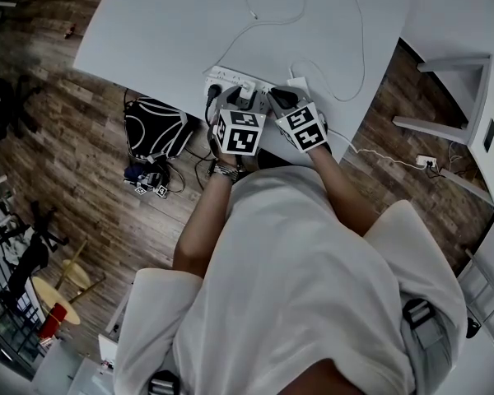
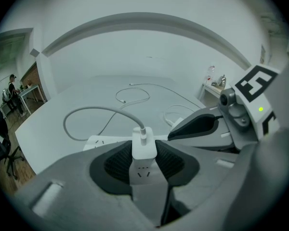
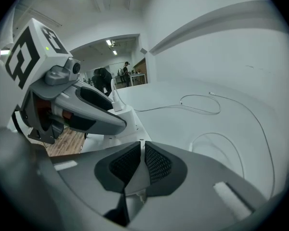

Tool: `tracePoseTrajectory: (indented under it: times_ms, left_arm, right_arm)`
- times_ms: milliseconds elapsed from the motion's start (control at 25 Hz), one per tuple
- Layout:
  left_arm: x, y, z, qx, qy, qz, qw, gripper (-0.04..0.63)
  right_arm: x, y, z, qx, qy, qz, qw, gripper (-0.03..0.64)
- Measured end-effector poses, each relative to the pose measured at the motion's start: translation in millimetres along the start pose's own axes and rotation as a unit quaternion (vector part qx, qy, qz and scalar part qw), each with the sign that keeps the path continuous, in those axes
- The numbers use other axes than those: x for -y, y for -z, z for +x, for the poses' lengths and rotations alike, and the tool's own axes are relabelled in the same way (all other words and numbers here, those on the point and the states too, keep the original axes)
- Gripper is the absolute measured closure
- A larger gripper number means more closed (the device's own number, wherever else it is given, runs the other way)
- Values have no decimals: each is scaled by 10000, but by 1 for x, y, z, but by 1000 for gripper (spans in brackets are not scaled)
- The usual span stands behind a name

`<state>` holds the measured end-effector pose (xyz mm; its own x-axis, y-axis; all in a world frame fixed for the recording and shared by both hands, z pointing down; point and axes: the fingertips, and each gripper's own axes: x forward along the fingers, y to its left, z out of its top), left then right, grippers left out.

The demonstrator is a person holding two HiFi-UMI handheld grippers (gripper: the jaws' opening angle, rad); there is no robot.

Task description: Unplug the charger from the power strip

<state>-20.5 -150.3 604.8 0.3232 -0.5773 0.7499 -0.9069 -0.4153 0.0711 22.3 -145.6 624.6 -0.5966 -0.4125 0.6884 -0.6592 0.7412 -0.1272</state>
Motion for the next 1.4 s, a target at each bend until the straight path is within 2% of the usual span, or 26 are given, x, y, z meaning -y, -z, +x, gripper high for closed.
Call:
tracePoseTrajectory:
  times_ms: [320,600,800,1040,1160,1400]
  left_arm:
    - [-2,0,1,182,24,-178,9997,456]
    - [-3,0,1,116,262,-591,9978,451]
    - [-2,0,2,26,155,-125,9998,456]
    - [-1,0,3,-48,188,-99,9998,456]
    - [-2,0,3,-72,259,-212,9994,454]
    - [-3,0,1,-105,473,-763,9959,449]
  right_arm:
    - [0,1,1,43,14,-15,10000,586]
    - [1,0,0,127,32,-9,9999,586]
    - [1,1,0,165,10,22,9999,586]
    - [2,2,1,168,-4,10,9999,586]
    - [1,1,0,168,-7,0,9999,586]
    - [2,1,1,183,14,28,9998,586]
